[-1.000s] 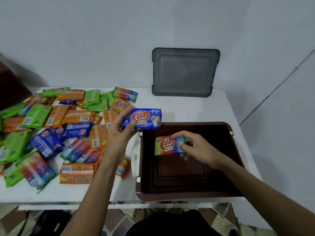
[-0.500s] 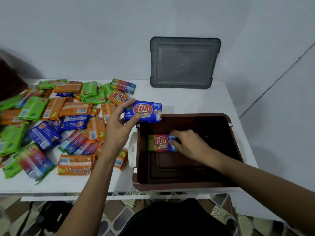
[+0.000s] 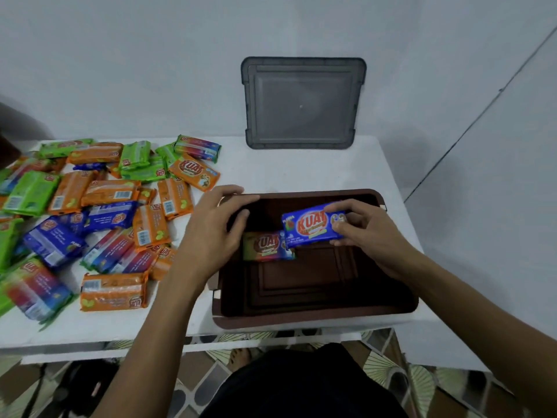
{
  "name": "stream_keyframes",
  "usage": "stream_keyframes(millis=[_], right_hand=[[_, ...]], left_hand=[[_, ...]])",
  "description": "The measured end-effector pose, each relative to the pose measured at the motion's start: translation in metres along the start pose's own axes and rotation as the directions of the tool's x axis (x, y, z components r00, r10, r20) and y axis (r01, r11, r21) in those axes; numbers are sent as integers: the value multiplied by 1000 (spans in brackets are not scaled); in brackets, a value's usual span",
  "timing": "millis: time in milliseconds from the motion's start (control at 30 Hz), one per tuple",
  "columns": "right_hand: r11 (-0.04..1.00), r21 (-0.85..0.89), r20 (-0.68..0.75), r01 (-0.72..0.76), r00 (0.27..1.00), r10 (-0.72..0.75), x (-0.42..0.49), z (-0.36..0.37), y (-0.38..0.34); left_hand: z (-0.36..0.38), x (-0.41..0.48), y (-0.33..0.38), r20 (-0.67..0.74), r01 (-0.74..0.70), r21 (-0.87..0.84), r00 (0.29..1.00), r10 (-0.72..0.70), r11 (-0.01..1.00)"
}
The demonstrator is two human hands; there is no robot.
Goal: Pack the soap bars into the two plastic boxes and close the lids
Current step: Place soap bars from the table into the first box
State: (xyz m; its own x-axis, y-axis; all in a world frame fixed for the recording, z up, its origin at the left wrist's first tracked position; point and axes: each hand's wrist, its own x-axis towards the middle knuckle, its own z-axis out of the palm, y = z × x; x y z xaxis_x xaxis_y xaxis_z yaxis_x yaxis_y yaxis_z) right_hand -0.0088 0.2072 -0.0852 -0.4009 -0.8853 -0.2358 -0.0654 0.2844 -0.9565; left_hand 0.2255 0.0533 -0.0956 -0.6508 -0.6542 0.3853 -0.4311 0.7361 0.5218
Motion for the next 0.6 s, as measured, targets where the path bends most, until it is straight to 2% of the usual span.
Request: stream_keyframes(millis=[100,167,233,300,367,500,600], right_hand=[[975,-202,-92,-97,992,80,8,3,15],[957,-244,-83,-156,987,140,16,8,25],[899,-407,-70,-161,987,145,22,12,30],[747,-658,-49,-92,996,80,24,13,30],[595,-804,22,-12,998,50,25,18,29],[344,-932,137,112,989,48,26,45,26],[263,-961,97,89,995,18,27,42,25]], left_hand=[[3,-8,-17,-11,41,98,999,-41,994],[7,-12,-18,-17,87,103,996,-86,991],[8,-14,-14,-42,125,81,992,-122,989],[10,-17,-11,-49,134,71,990,-131,988],[7,-24,-9,-53,156,82,987,-152,984],[-7,-42,-19,-108,218,76,972,-210,973],[2,-33,-19,-124,209,-2,970,-208,978]])
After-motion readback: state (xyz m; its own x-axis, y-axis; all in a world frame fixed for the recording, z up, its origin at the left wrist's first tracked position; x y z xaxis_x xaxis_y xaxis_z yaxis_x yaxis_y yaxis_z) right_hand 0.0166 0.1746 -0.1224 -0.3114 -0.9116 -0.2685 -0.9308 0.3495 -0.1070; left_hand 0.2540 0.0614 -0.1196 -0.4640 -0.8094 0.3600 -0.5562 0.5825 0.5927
